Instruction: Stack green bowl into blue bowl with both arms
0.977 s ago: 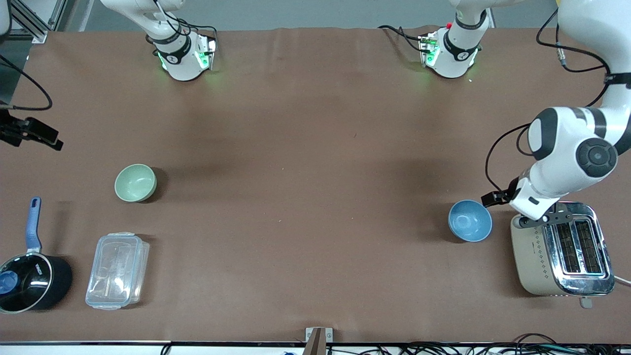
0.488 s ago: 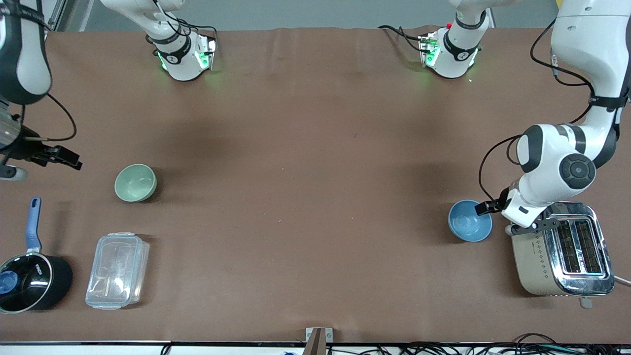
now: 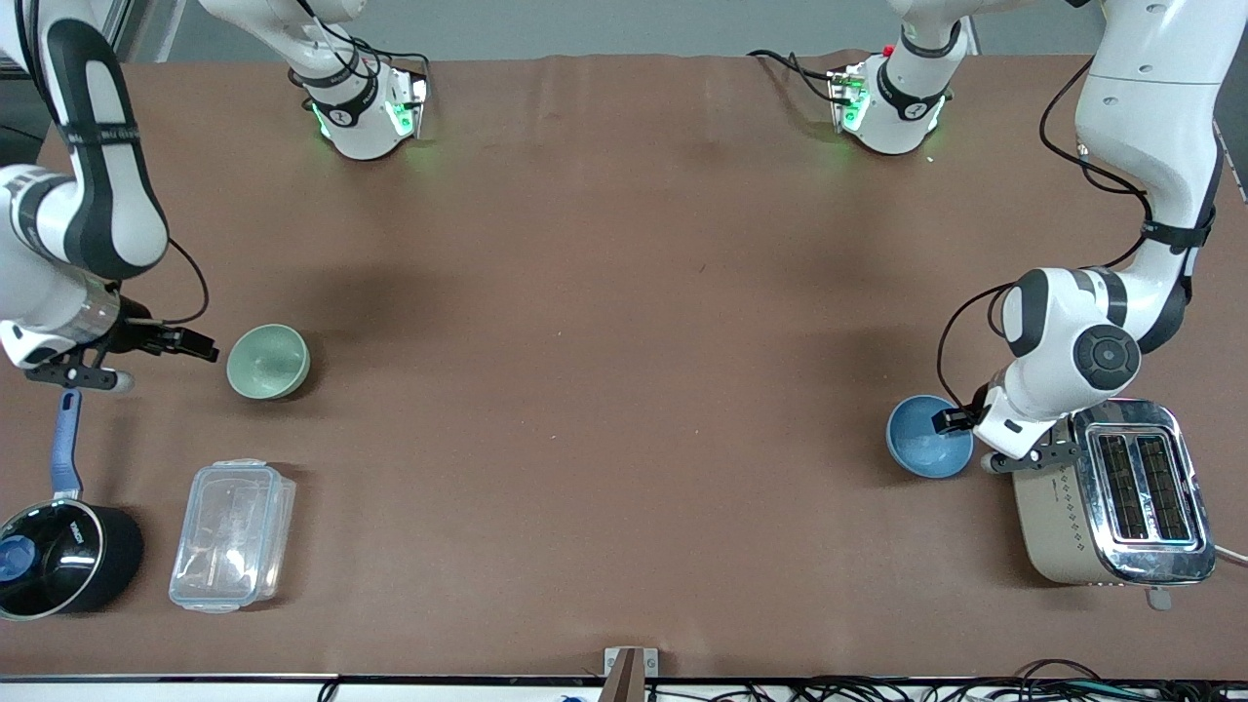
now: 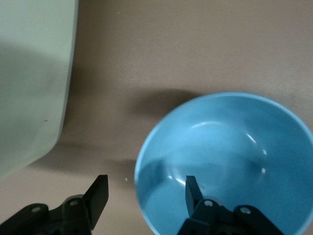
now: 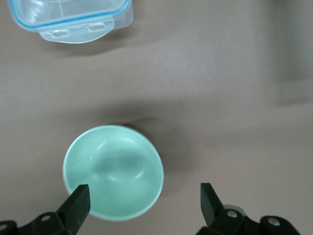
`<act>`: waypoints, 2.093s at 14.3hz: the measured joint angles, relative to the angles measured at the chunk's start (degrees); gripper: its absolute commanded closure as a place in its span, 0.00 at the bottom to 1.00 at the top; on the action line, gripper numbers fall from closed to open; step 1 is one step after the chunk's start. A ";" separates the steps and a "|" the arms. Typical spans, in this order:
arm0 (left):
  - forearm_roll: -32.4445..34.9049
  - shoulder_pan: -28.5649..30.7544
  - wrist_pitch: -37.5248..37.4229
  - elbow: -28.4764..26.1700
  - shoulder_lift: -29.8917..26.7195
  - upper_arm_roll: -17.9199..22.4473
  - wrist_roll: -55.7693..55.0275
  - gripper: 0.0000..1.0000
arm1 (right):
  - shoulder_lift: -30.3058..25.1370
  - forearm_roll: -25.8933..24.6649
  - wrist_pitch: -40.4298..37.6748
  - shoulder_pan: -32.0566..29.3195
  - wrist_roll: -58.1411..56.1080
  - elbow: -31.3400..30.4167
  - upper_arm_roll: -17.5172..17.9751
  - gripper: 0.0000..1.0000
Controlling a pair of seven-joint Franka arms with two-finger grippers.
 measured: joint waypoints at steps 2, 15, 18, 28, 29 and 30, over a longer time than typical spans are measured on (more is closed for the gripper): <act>0.10 0.27 0.31 0.14 0.50 0.00 0.00 0.83 | 3.88 3.14 2.73 -0.80 -3.81 -0.26 -0.07 0.03; 0.10 0.15 -3.01 1.37 -1.45 -7.26 -9.31 1.00 | 10.59 15.73 2.66 -1.83 -19.74 -0.96 -0.90 0.92; 0.10 -0.19 -4.75 1.44 -2.97 -14.79 -18.55 1.00 | 10.39 15.85 1.72 -1.83 -20.09 -0.88 -1.04 0.95; 5.29 -22.77 -4.17 10.50 4.50 -21.48 -51.43 1.00 | 0.37 11.83 -19.10 -1.44 -18.85 14.44 -2.45 0.99; 7.25 -24.78 -4.08 12.07 6.38 -21.43 -54.48 1.00 | 0.04 9.52 -20.99 -1.18 -17.10 16.79 -2.38 0.99; 9.02 -26.63 -4.01 13.90 8.41 -21.37 -57.40 1.00 | -0.17 7.53 -23.06 -0.67 -14.98 19.29 -2.23 0.99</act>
